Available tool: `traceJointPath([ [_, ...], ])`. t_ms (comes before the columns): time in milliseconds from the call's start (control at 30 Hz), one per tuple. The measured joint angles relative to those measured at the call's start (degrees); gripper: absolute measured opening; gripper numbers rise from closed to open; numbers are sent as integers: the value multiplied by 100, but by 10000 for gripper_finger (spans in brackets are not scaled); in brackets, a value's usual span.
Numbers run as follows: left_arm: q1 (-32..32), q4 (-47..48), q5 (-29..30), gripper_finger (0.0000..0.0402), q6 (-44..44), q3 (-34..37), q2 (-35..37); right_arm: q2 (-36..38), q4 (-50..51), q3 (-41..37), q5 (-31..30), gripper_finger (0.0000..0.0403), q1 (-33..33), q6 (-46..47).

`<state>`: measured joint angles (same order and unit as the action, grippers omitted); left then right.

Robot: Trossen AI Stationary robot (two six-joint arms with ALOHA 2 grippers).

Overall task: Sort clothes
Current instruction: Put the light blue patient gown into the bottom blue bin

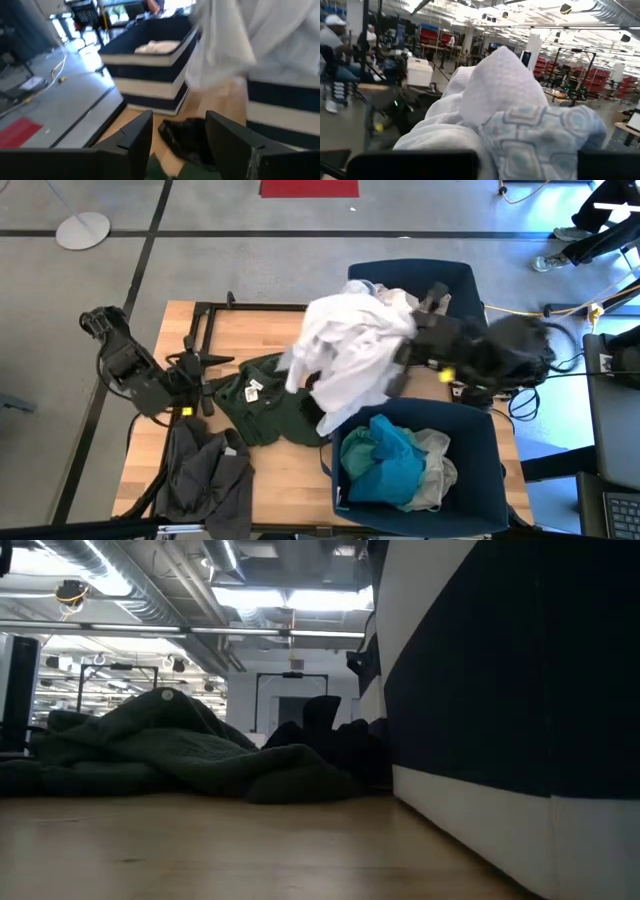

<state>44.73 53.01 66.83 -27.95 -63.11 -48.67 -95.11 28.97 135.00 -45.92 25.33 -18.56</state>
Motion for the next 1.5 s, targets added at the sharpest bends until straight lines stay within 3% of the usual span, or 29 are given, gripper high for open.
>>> traceJointPath([
  [167,0,514,3,172,-805,-1,-258,173,-20,4,-844,53,847,-86],
  [600,-4,490,4,172,-959,-4,-757,260,-18,-41,-4123,53,2926,-411],
  [667,-4,490,2,172,-965,-4,-799,264,-19,-120,-4413,53,3145,-338],
  [933,-2,487,4,172,-1099,-6,-853,261,52,-521,-4406,53,3685,419],
  [1133,-2,487,4,172,-1108,-6,-854,262,673,-951,-4402,53,3855,1444],
  [1267,-2,487,4,172,-1108,-6,-852,257,1593,-1250,-4370,53,3846,2452],
  [1500,-2,487,4,172,-1151,-6,-850,275,3738,-1856,-3362,53,3508,5004],
])
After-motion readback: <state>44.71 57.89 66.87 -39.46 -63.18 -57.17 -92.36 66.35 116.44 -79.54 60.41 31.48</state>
